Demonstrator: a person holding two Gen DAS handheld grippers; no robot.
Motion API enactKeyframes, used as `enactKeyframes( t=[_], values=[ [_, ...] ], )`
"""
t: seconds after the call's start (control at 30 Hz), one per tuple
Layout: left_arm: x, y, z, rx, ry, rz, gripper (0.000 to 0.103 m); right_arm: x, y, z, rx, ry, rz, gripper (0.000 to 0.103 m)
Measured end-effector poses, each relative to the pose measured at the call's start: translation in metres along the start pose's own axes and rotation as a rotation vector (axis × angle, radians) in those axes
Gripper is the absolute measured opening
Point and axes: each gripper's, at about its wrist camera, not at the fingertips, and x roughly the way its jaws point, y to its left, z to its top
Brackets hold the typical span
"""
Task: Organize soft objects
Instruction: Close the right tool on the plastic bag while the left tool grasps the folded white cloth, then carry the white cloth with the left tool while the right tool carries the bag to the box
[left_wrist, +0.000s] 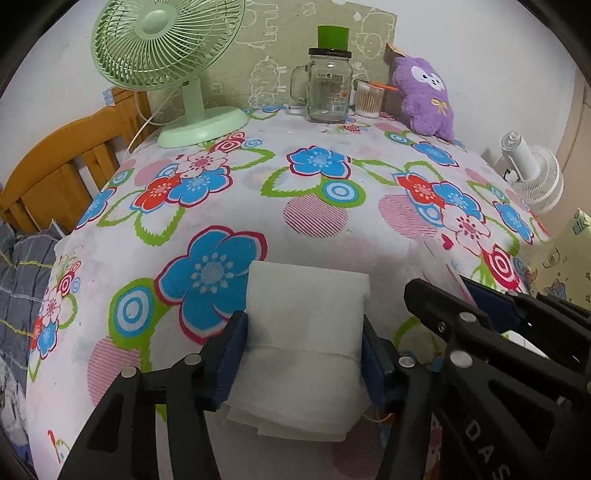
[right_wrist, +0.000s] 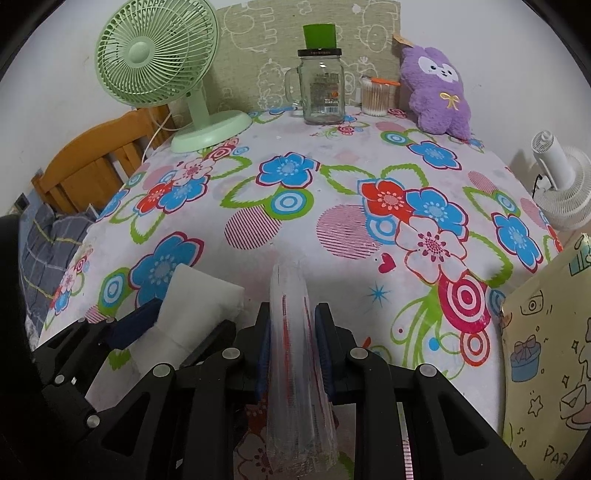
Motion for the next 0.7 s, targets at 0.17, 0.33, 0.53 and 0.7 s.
enactKeyframes(
  t=[0.17, 0.33, 0.53, 0.7],
  values=[
    [-0.01, -0.003, -0.008, -0.018, 0.002, -0.016, 0.054, -0.006, -0.002, -0.005, 0.0, -0.002, -0.003, 0.026],
    [-0.02, -0.007, -0.012, -0.042, 0.003, -0.042, 0.049, -0.015, -0.004, -0.009, -0.004, -0.011, -0.003, 0.026],
    [-0.032, -0.015, -0.018, -0.049, -0.007, -0.049, 0.046, -0.028, -0.007, -0.016, -0.002, -0.022, -0.003, 0.026],
    [-0.047, -0.022, -0.021, -0.046, -0.034, -0.04, 0.046, -0.042, -0.009, -0.019, 0.0, -0.04, 0.0, 0.026]
  ],
)
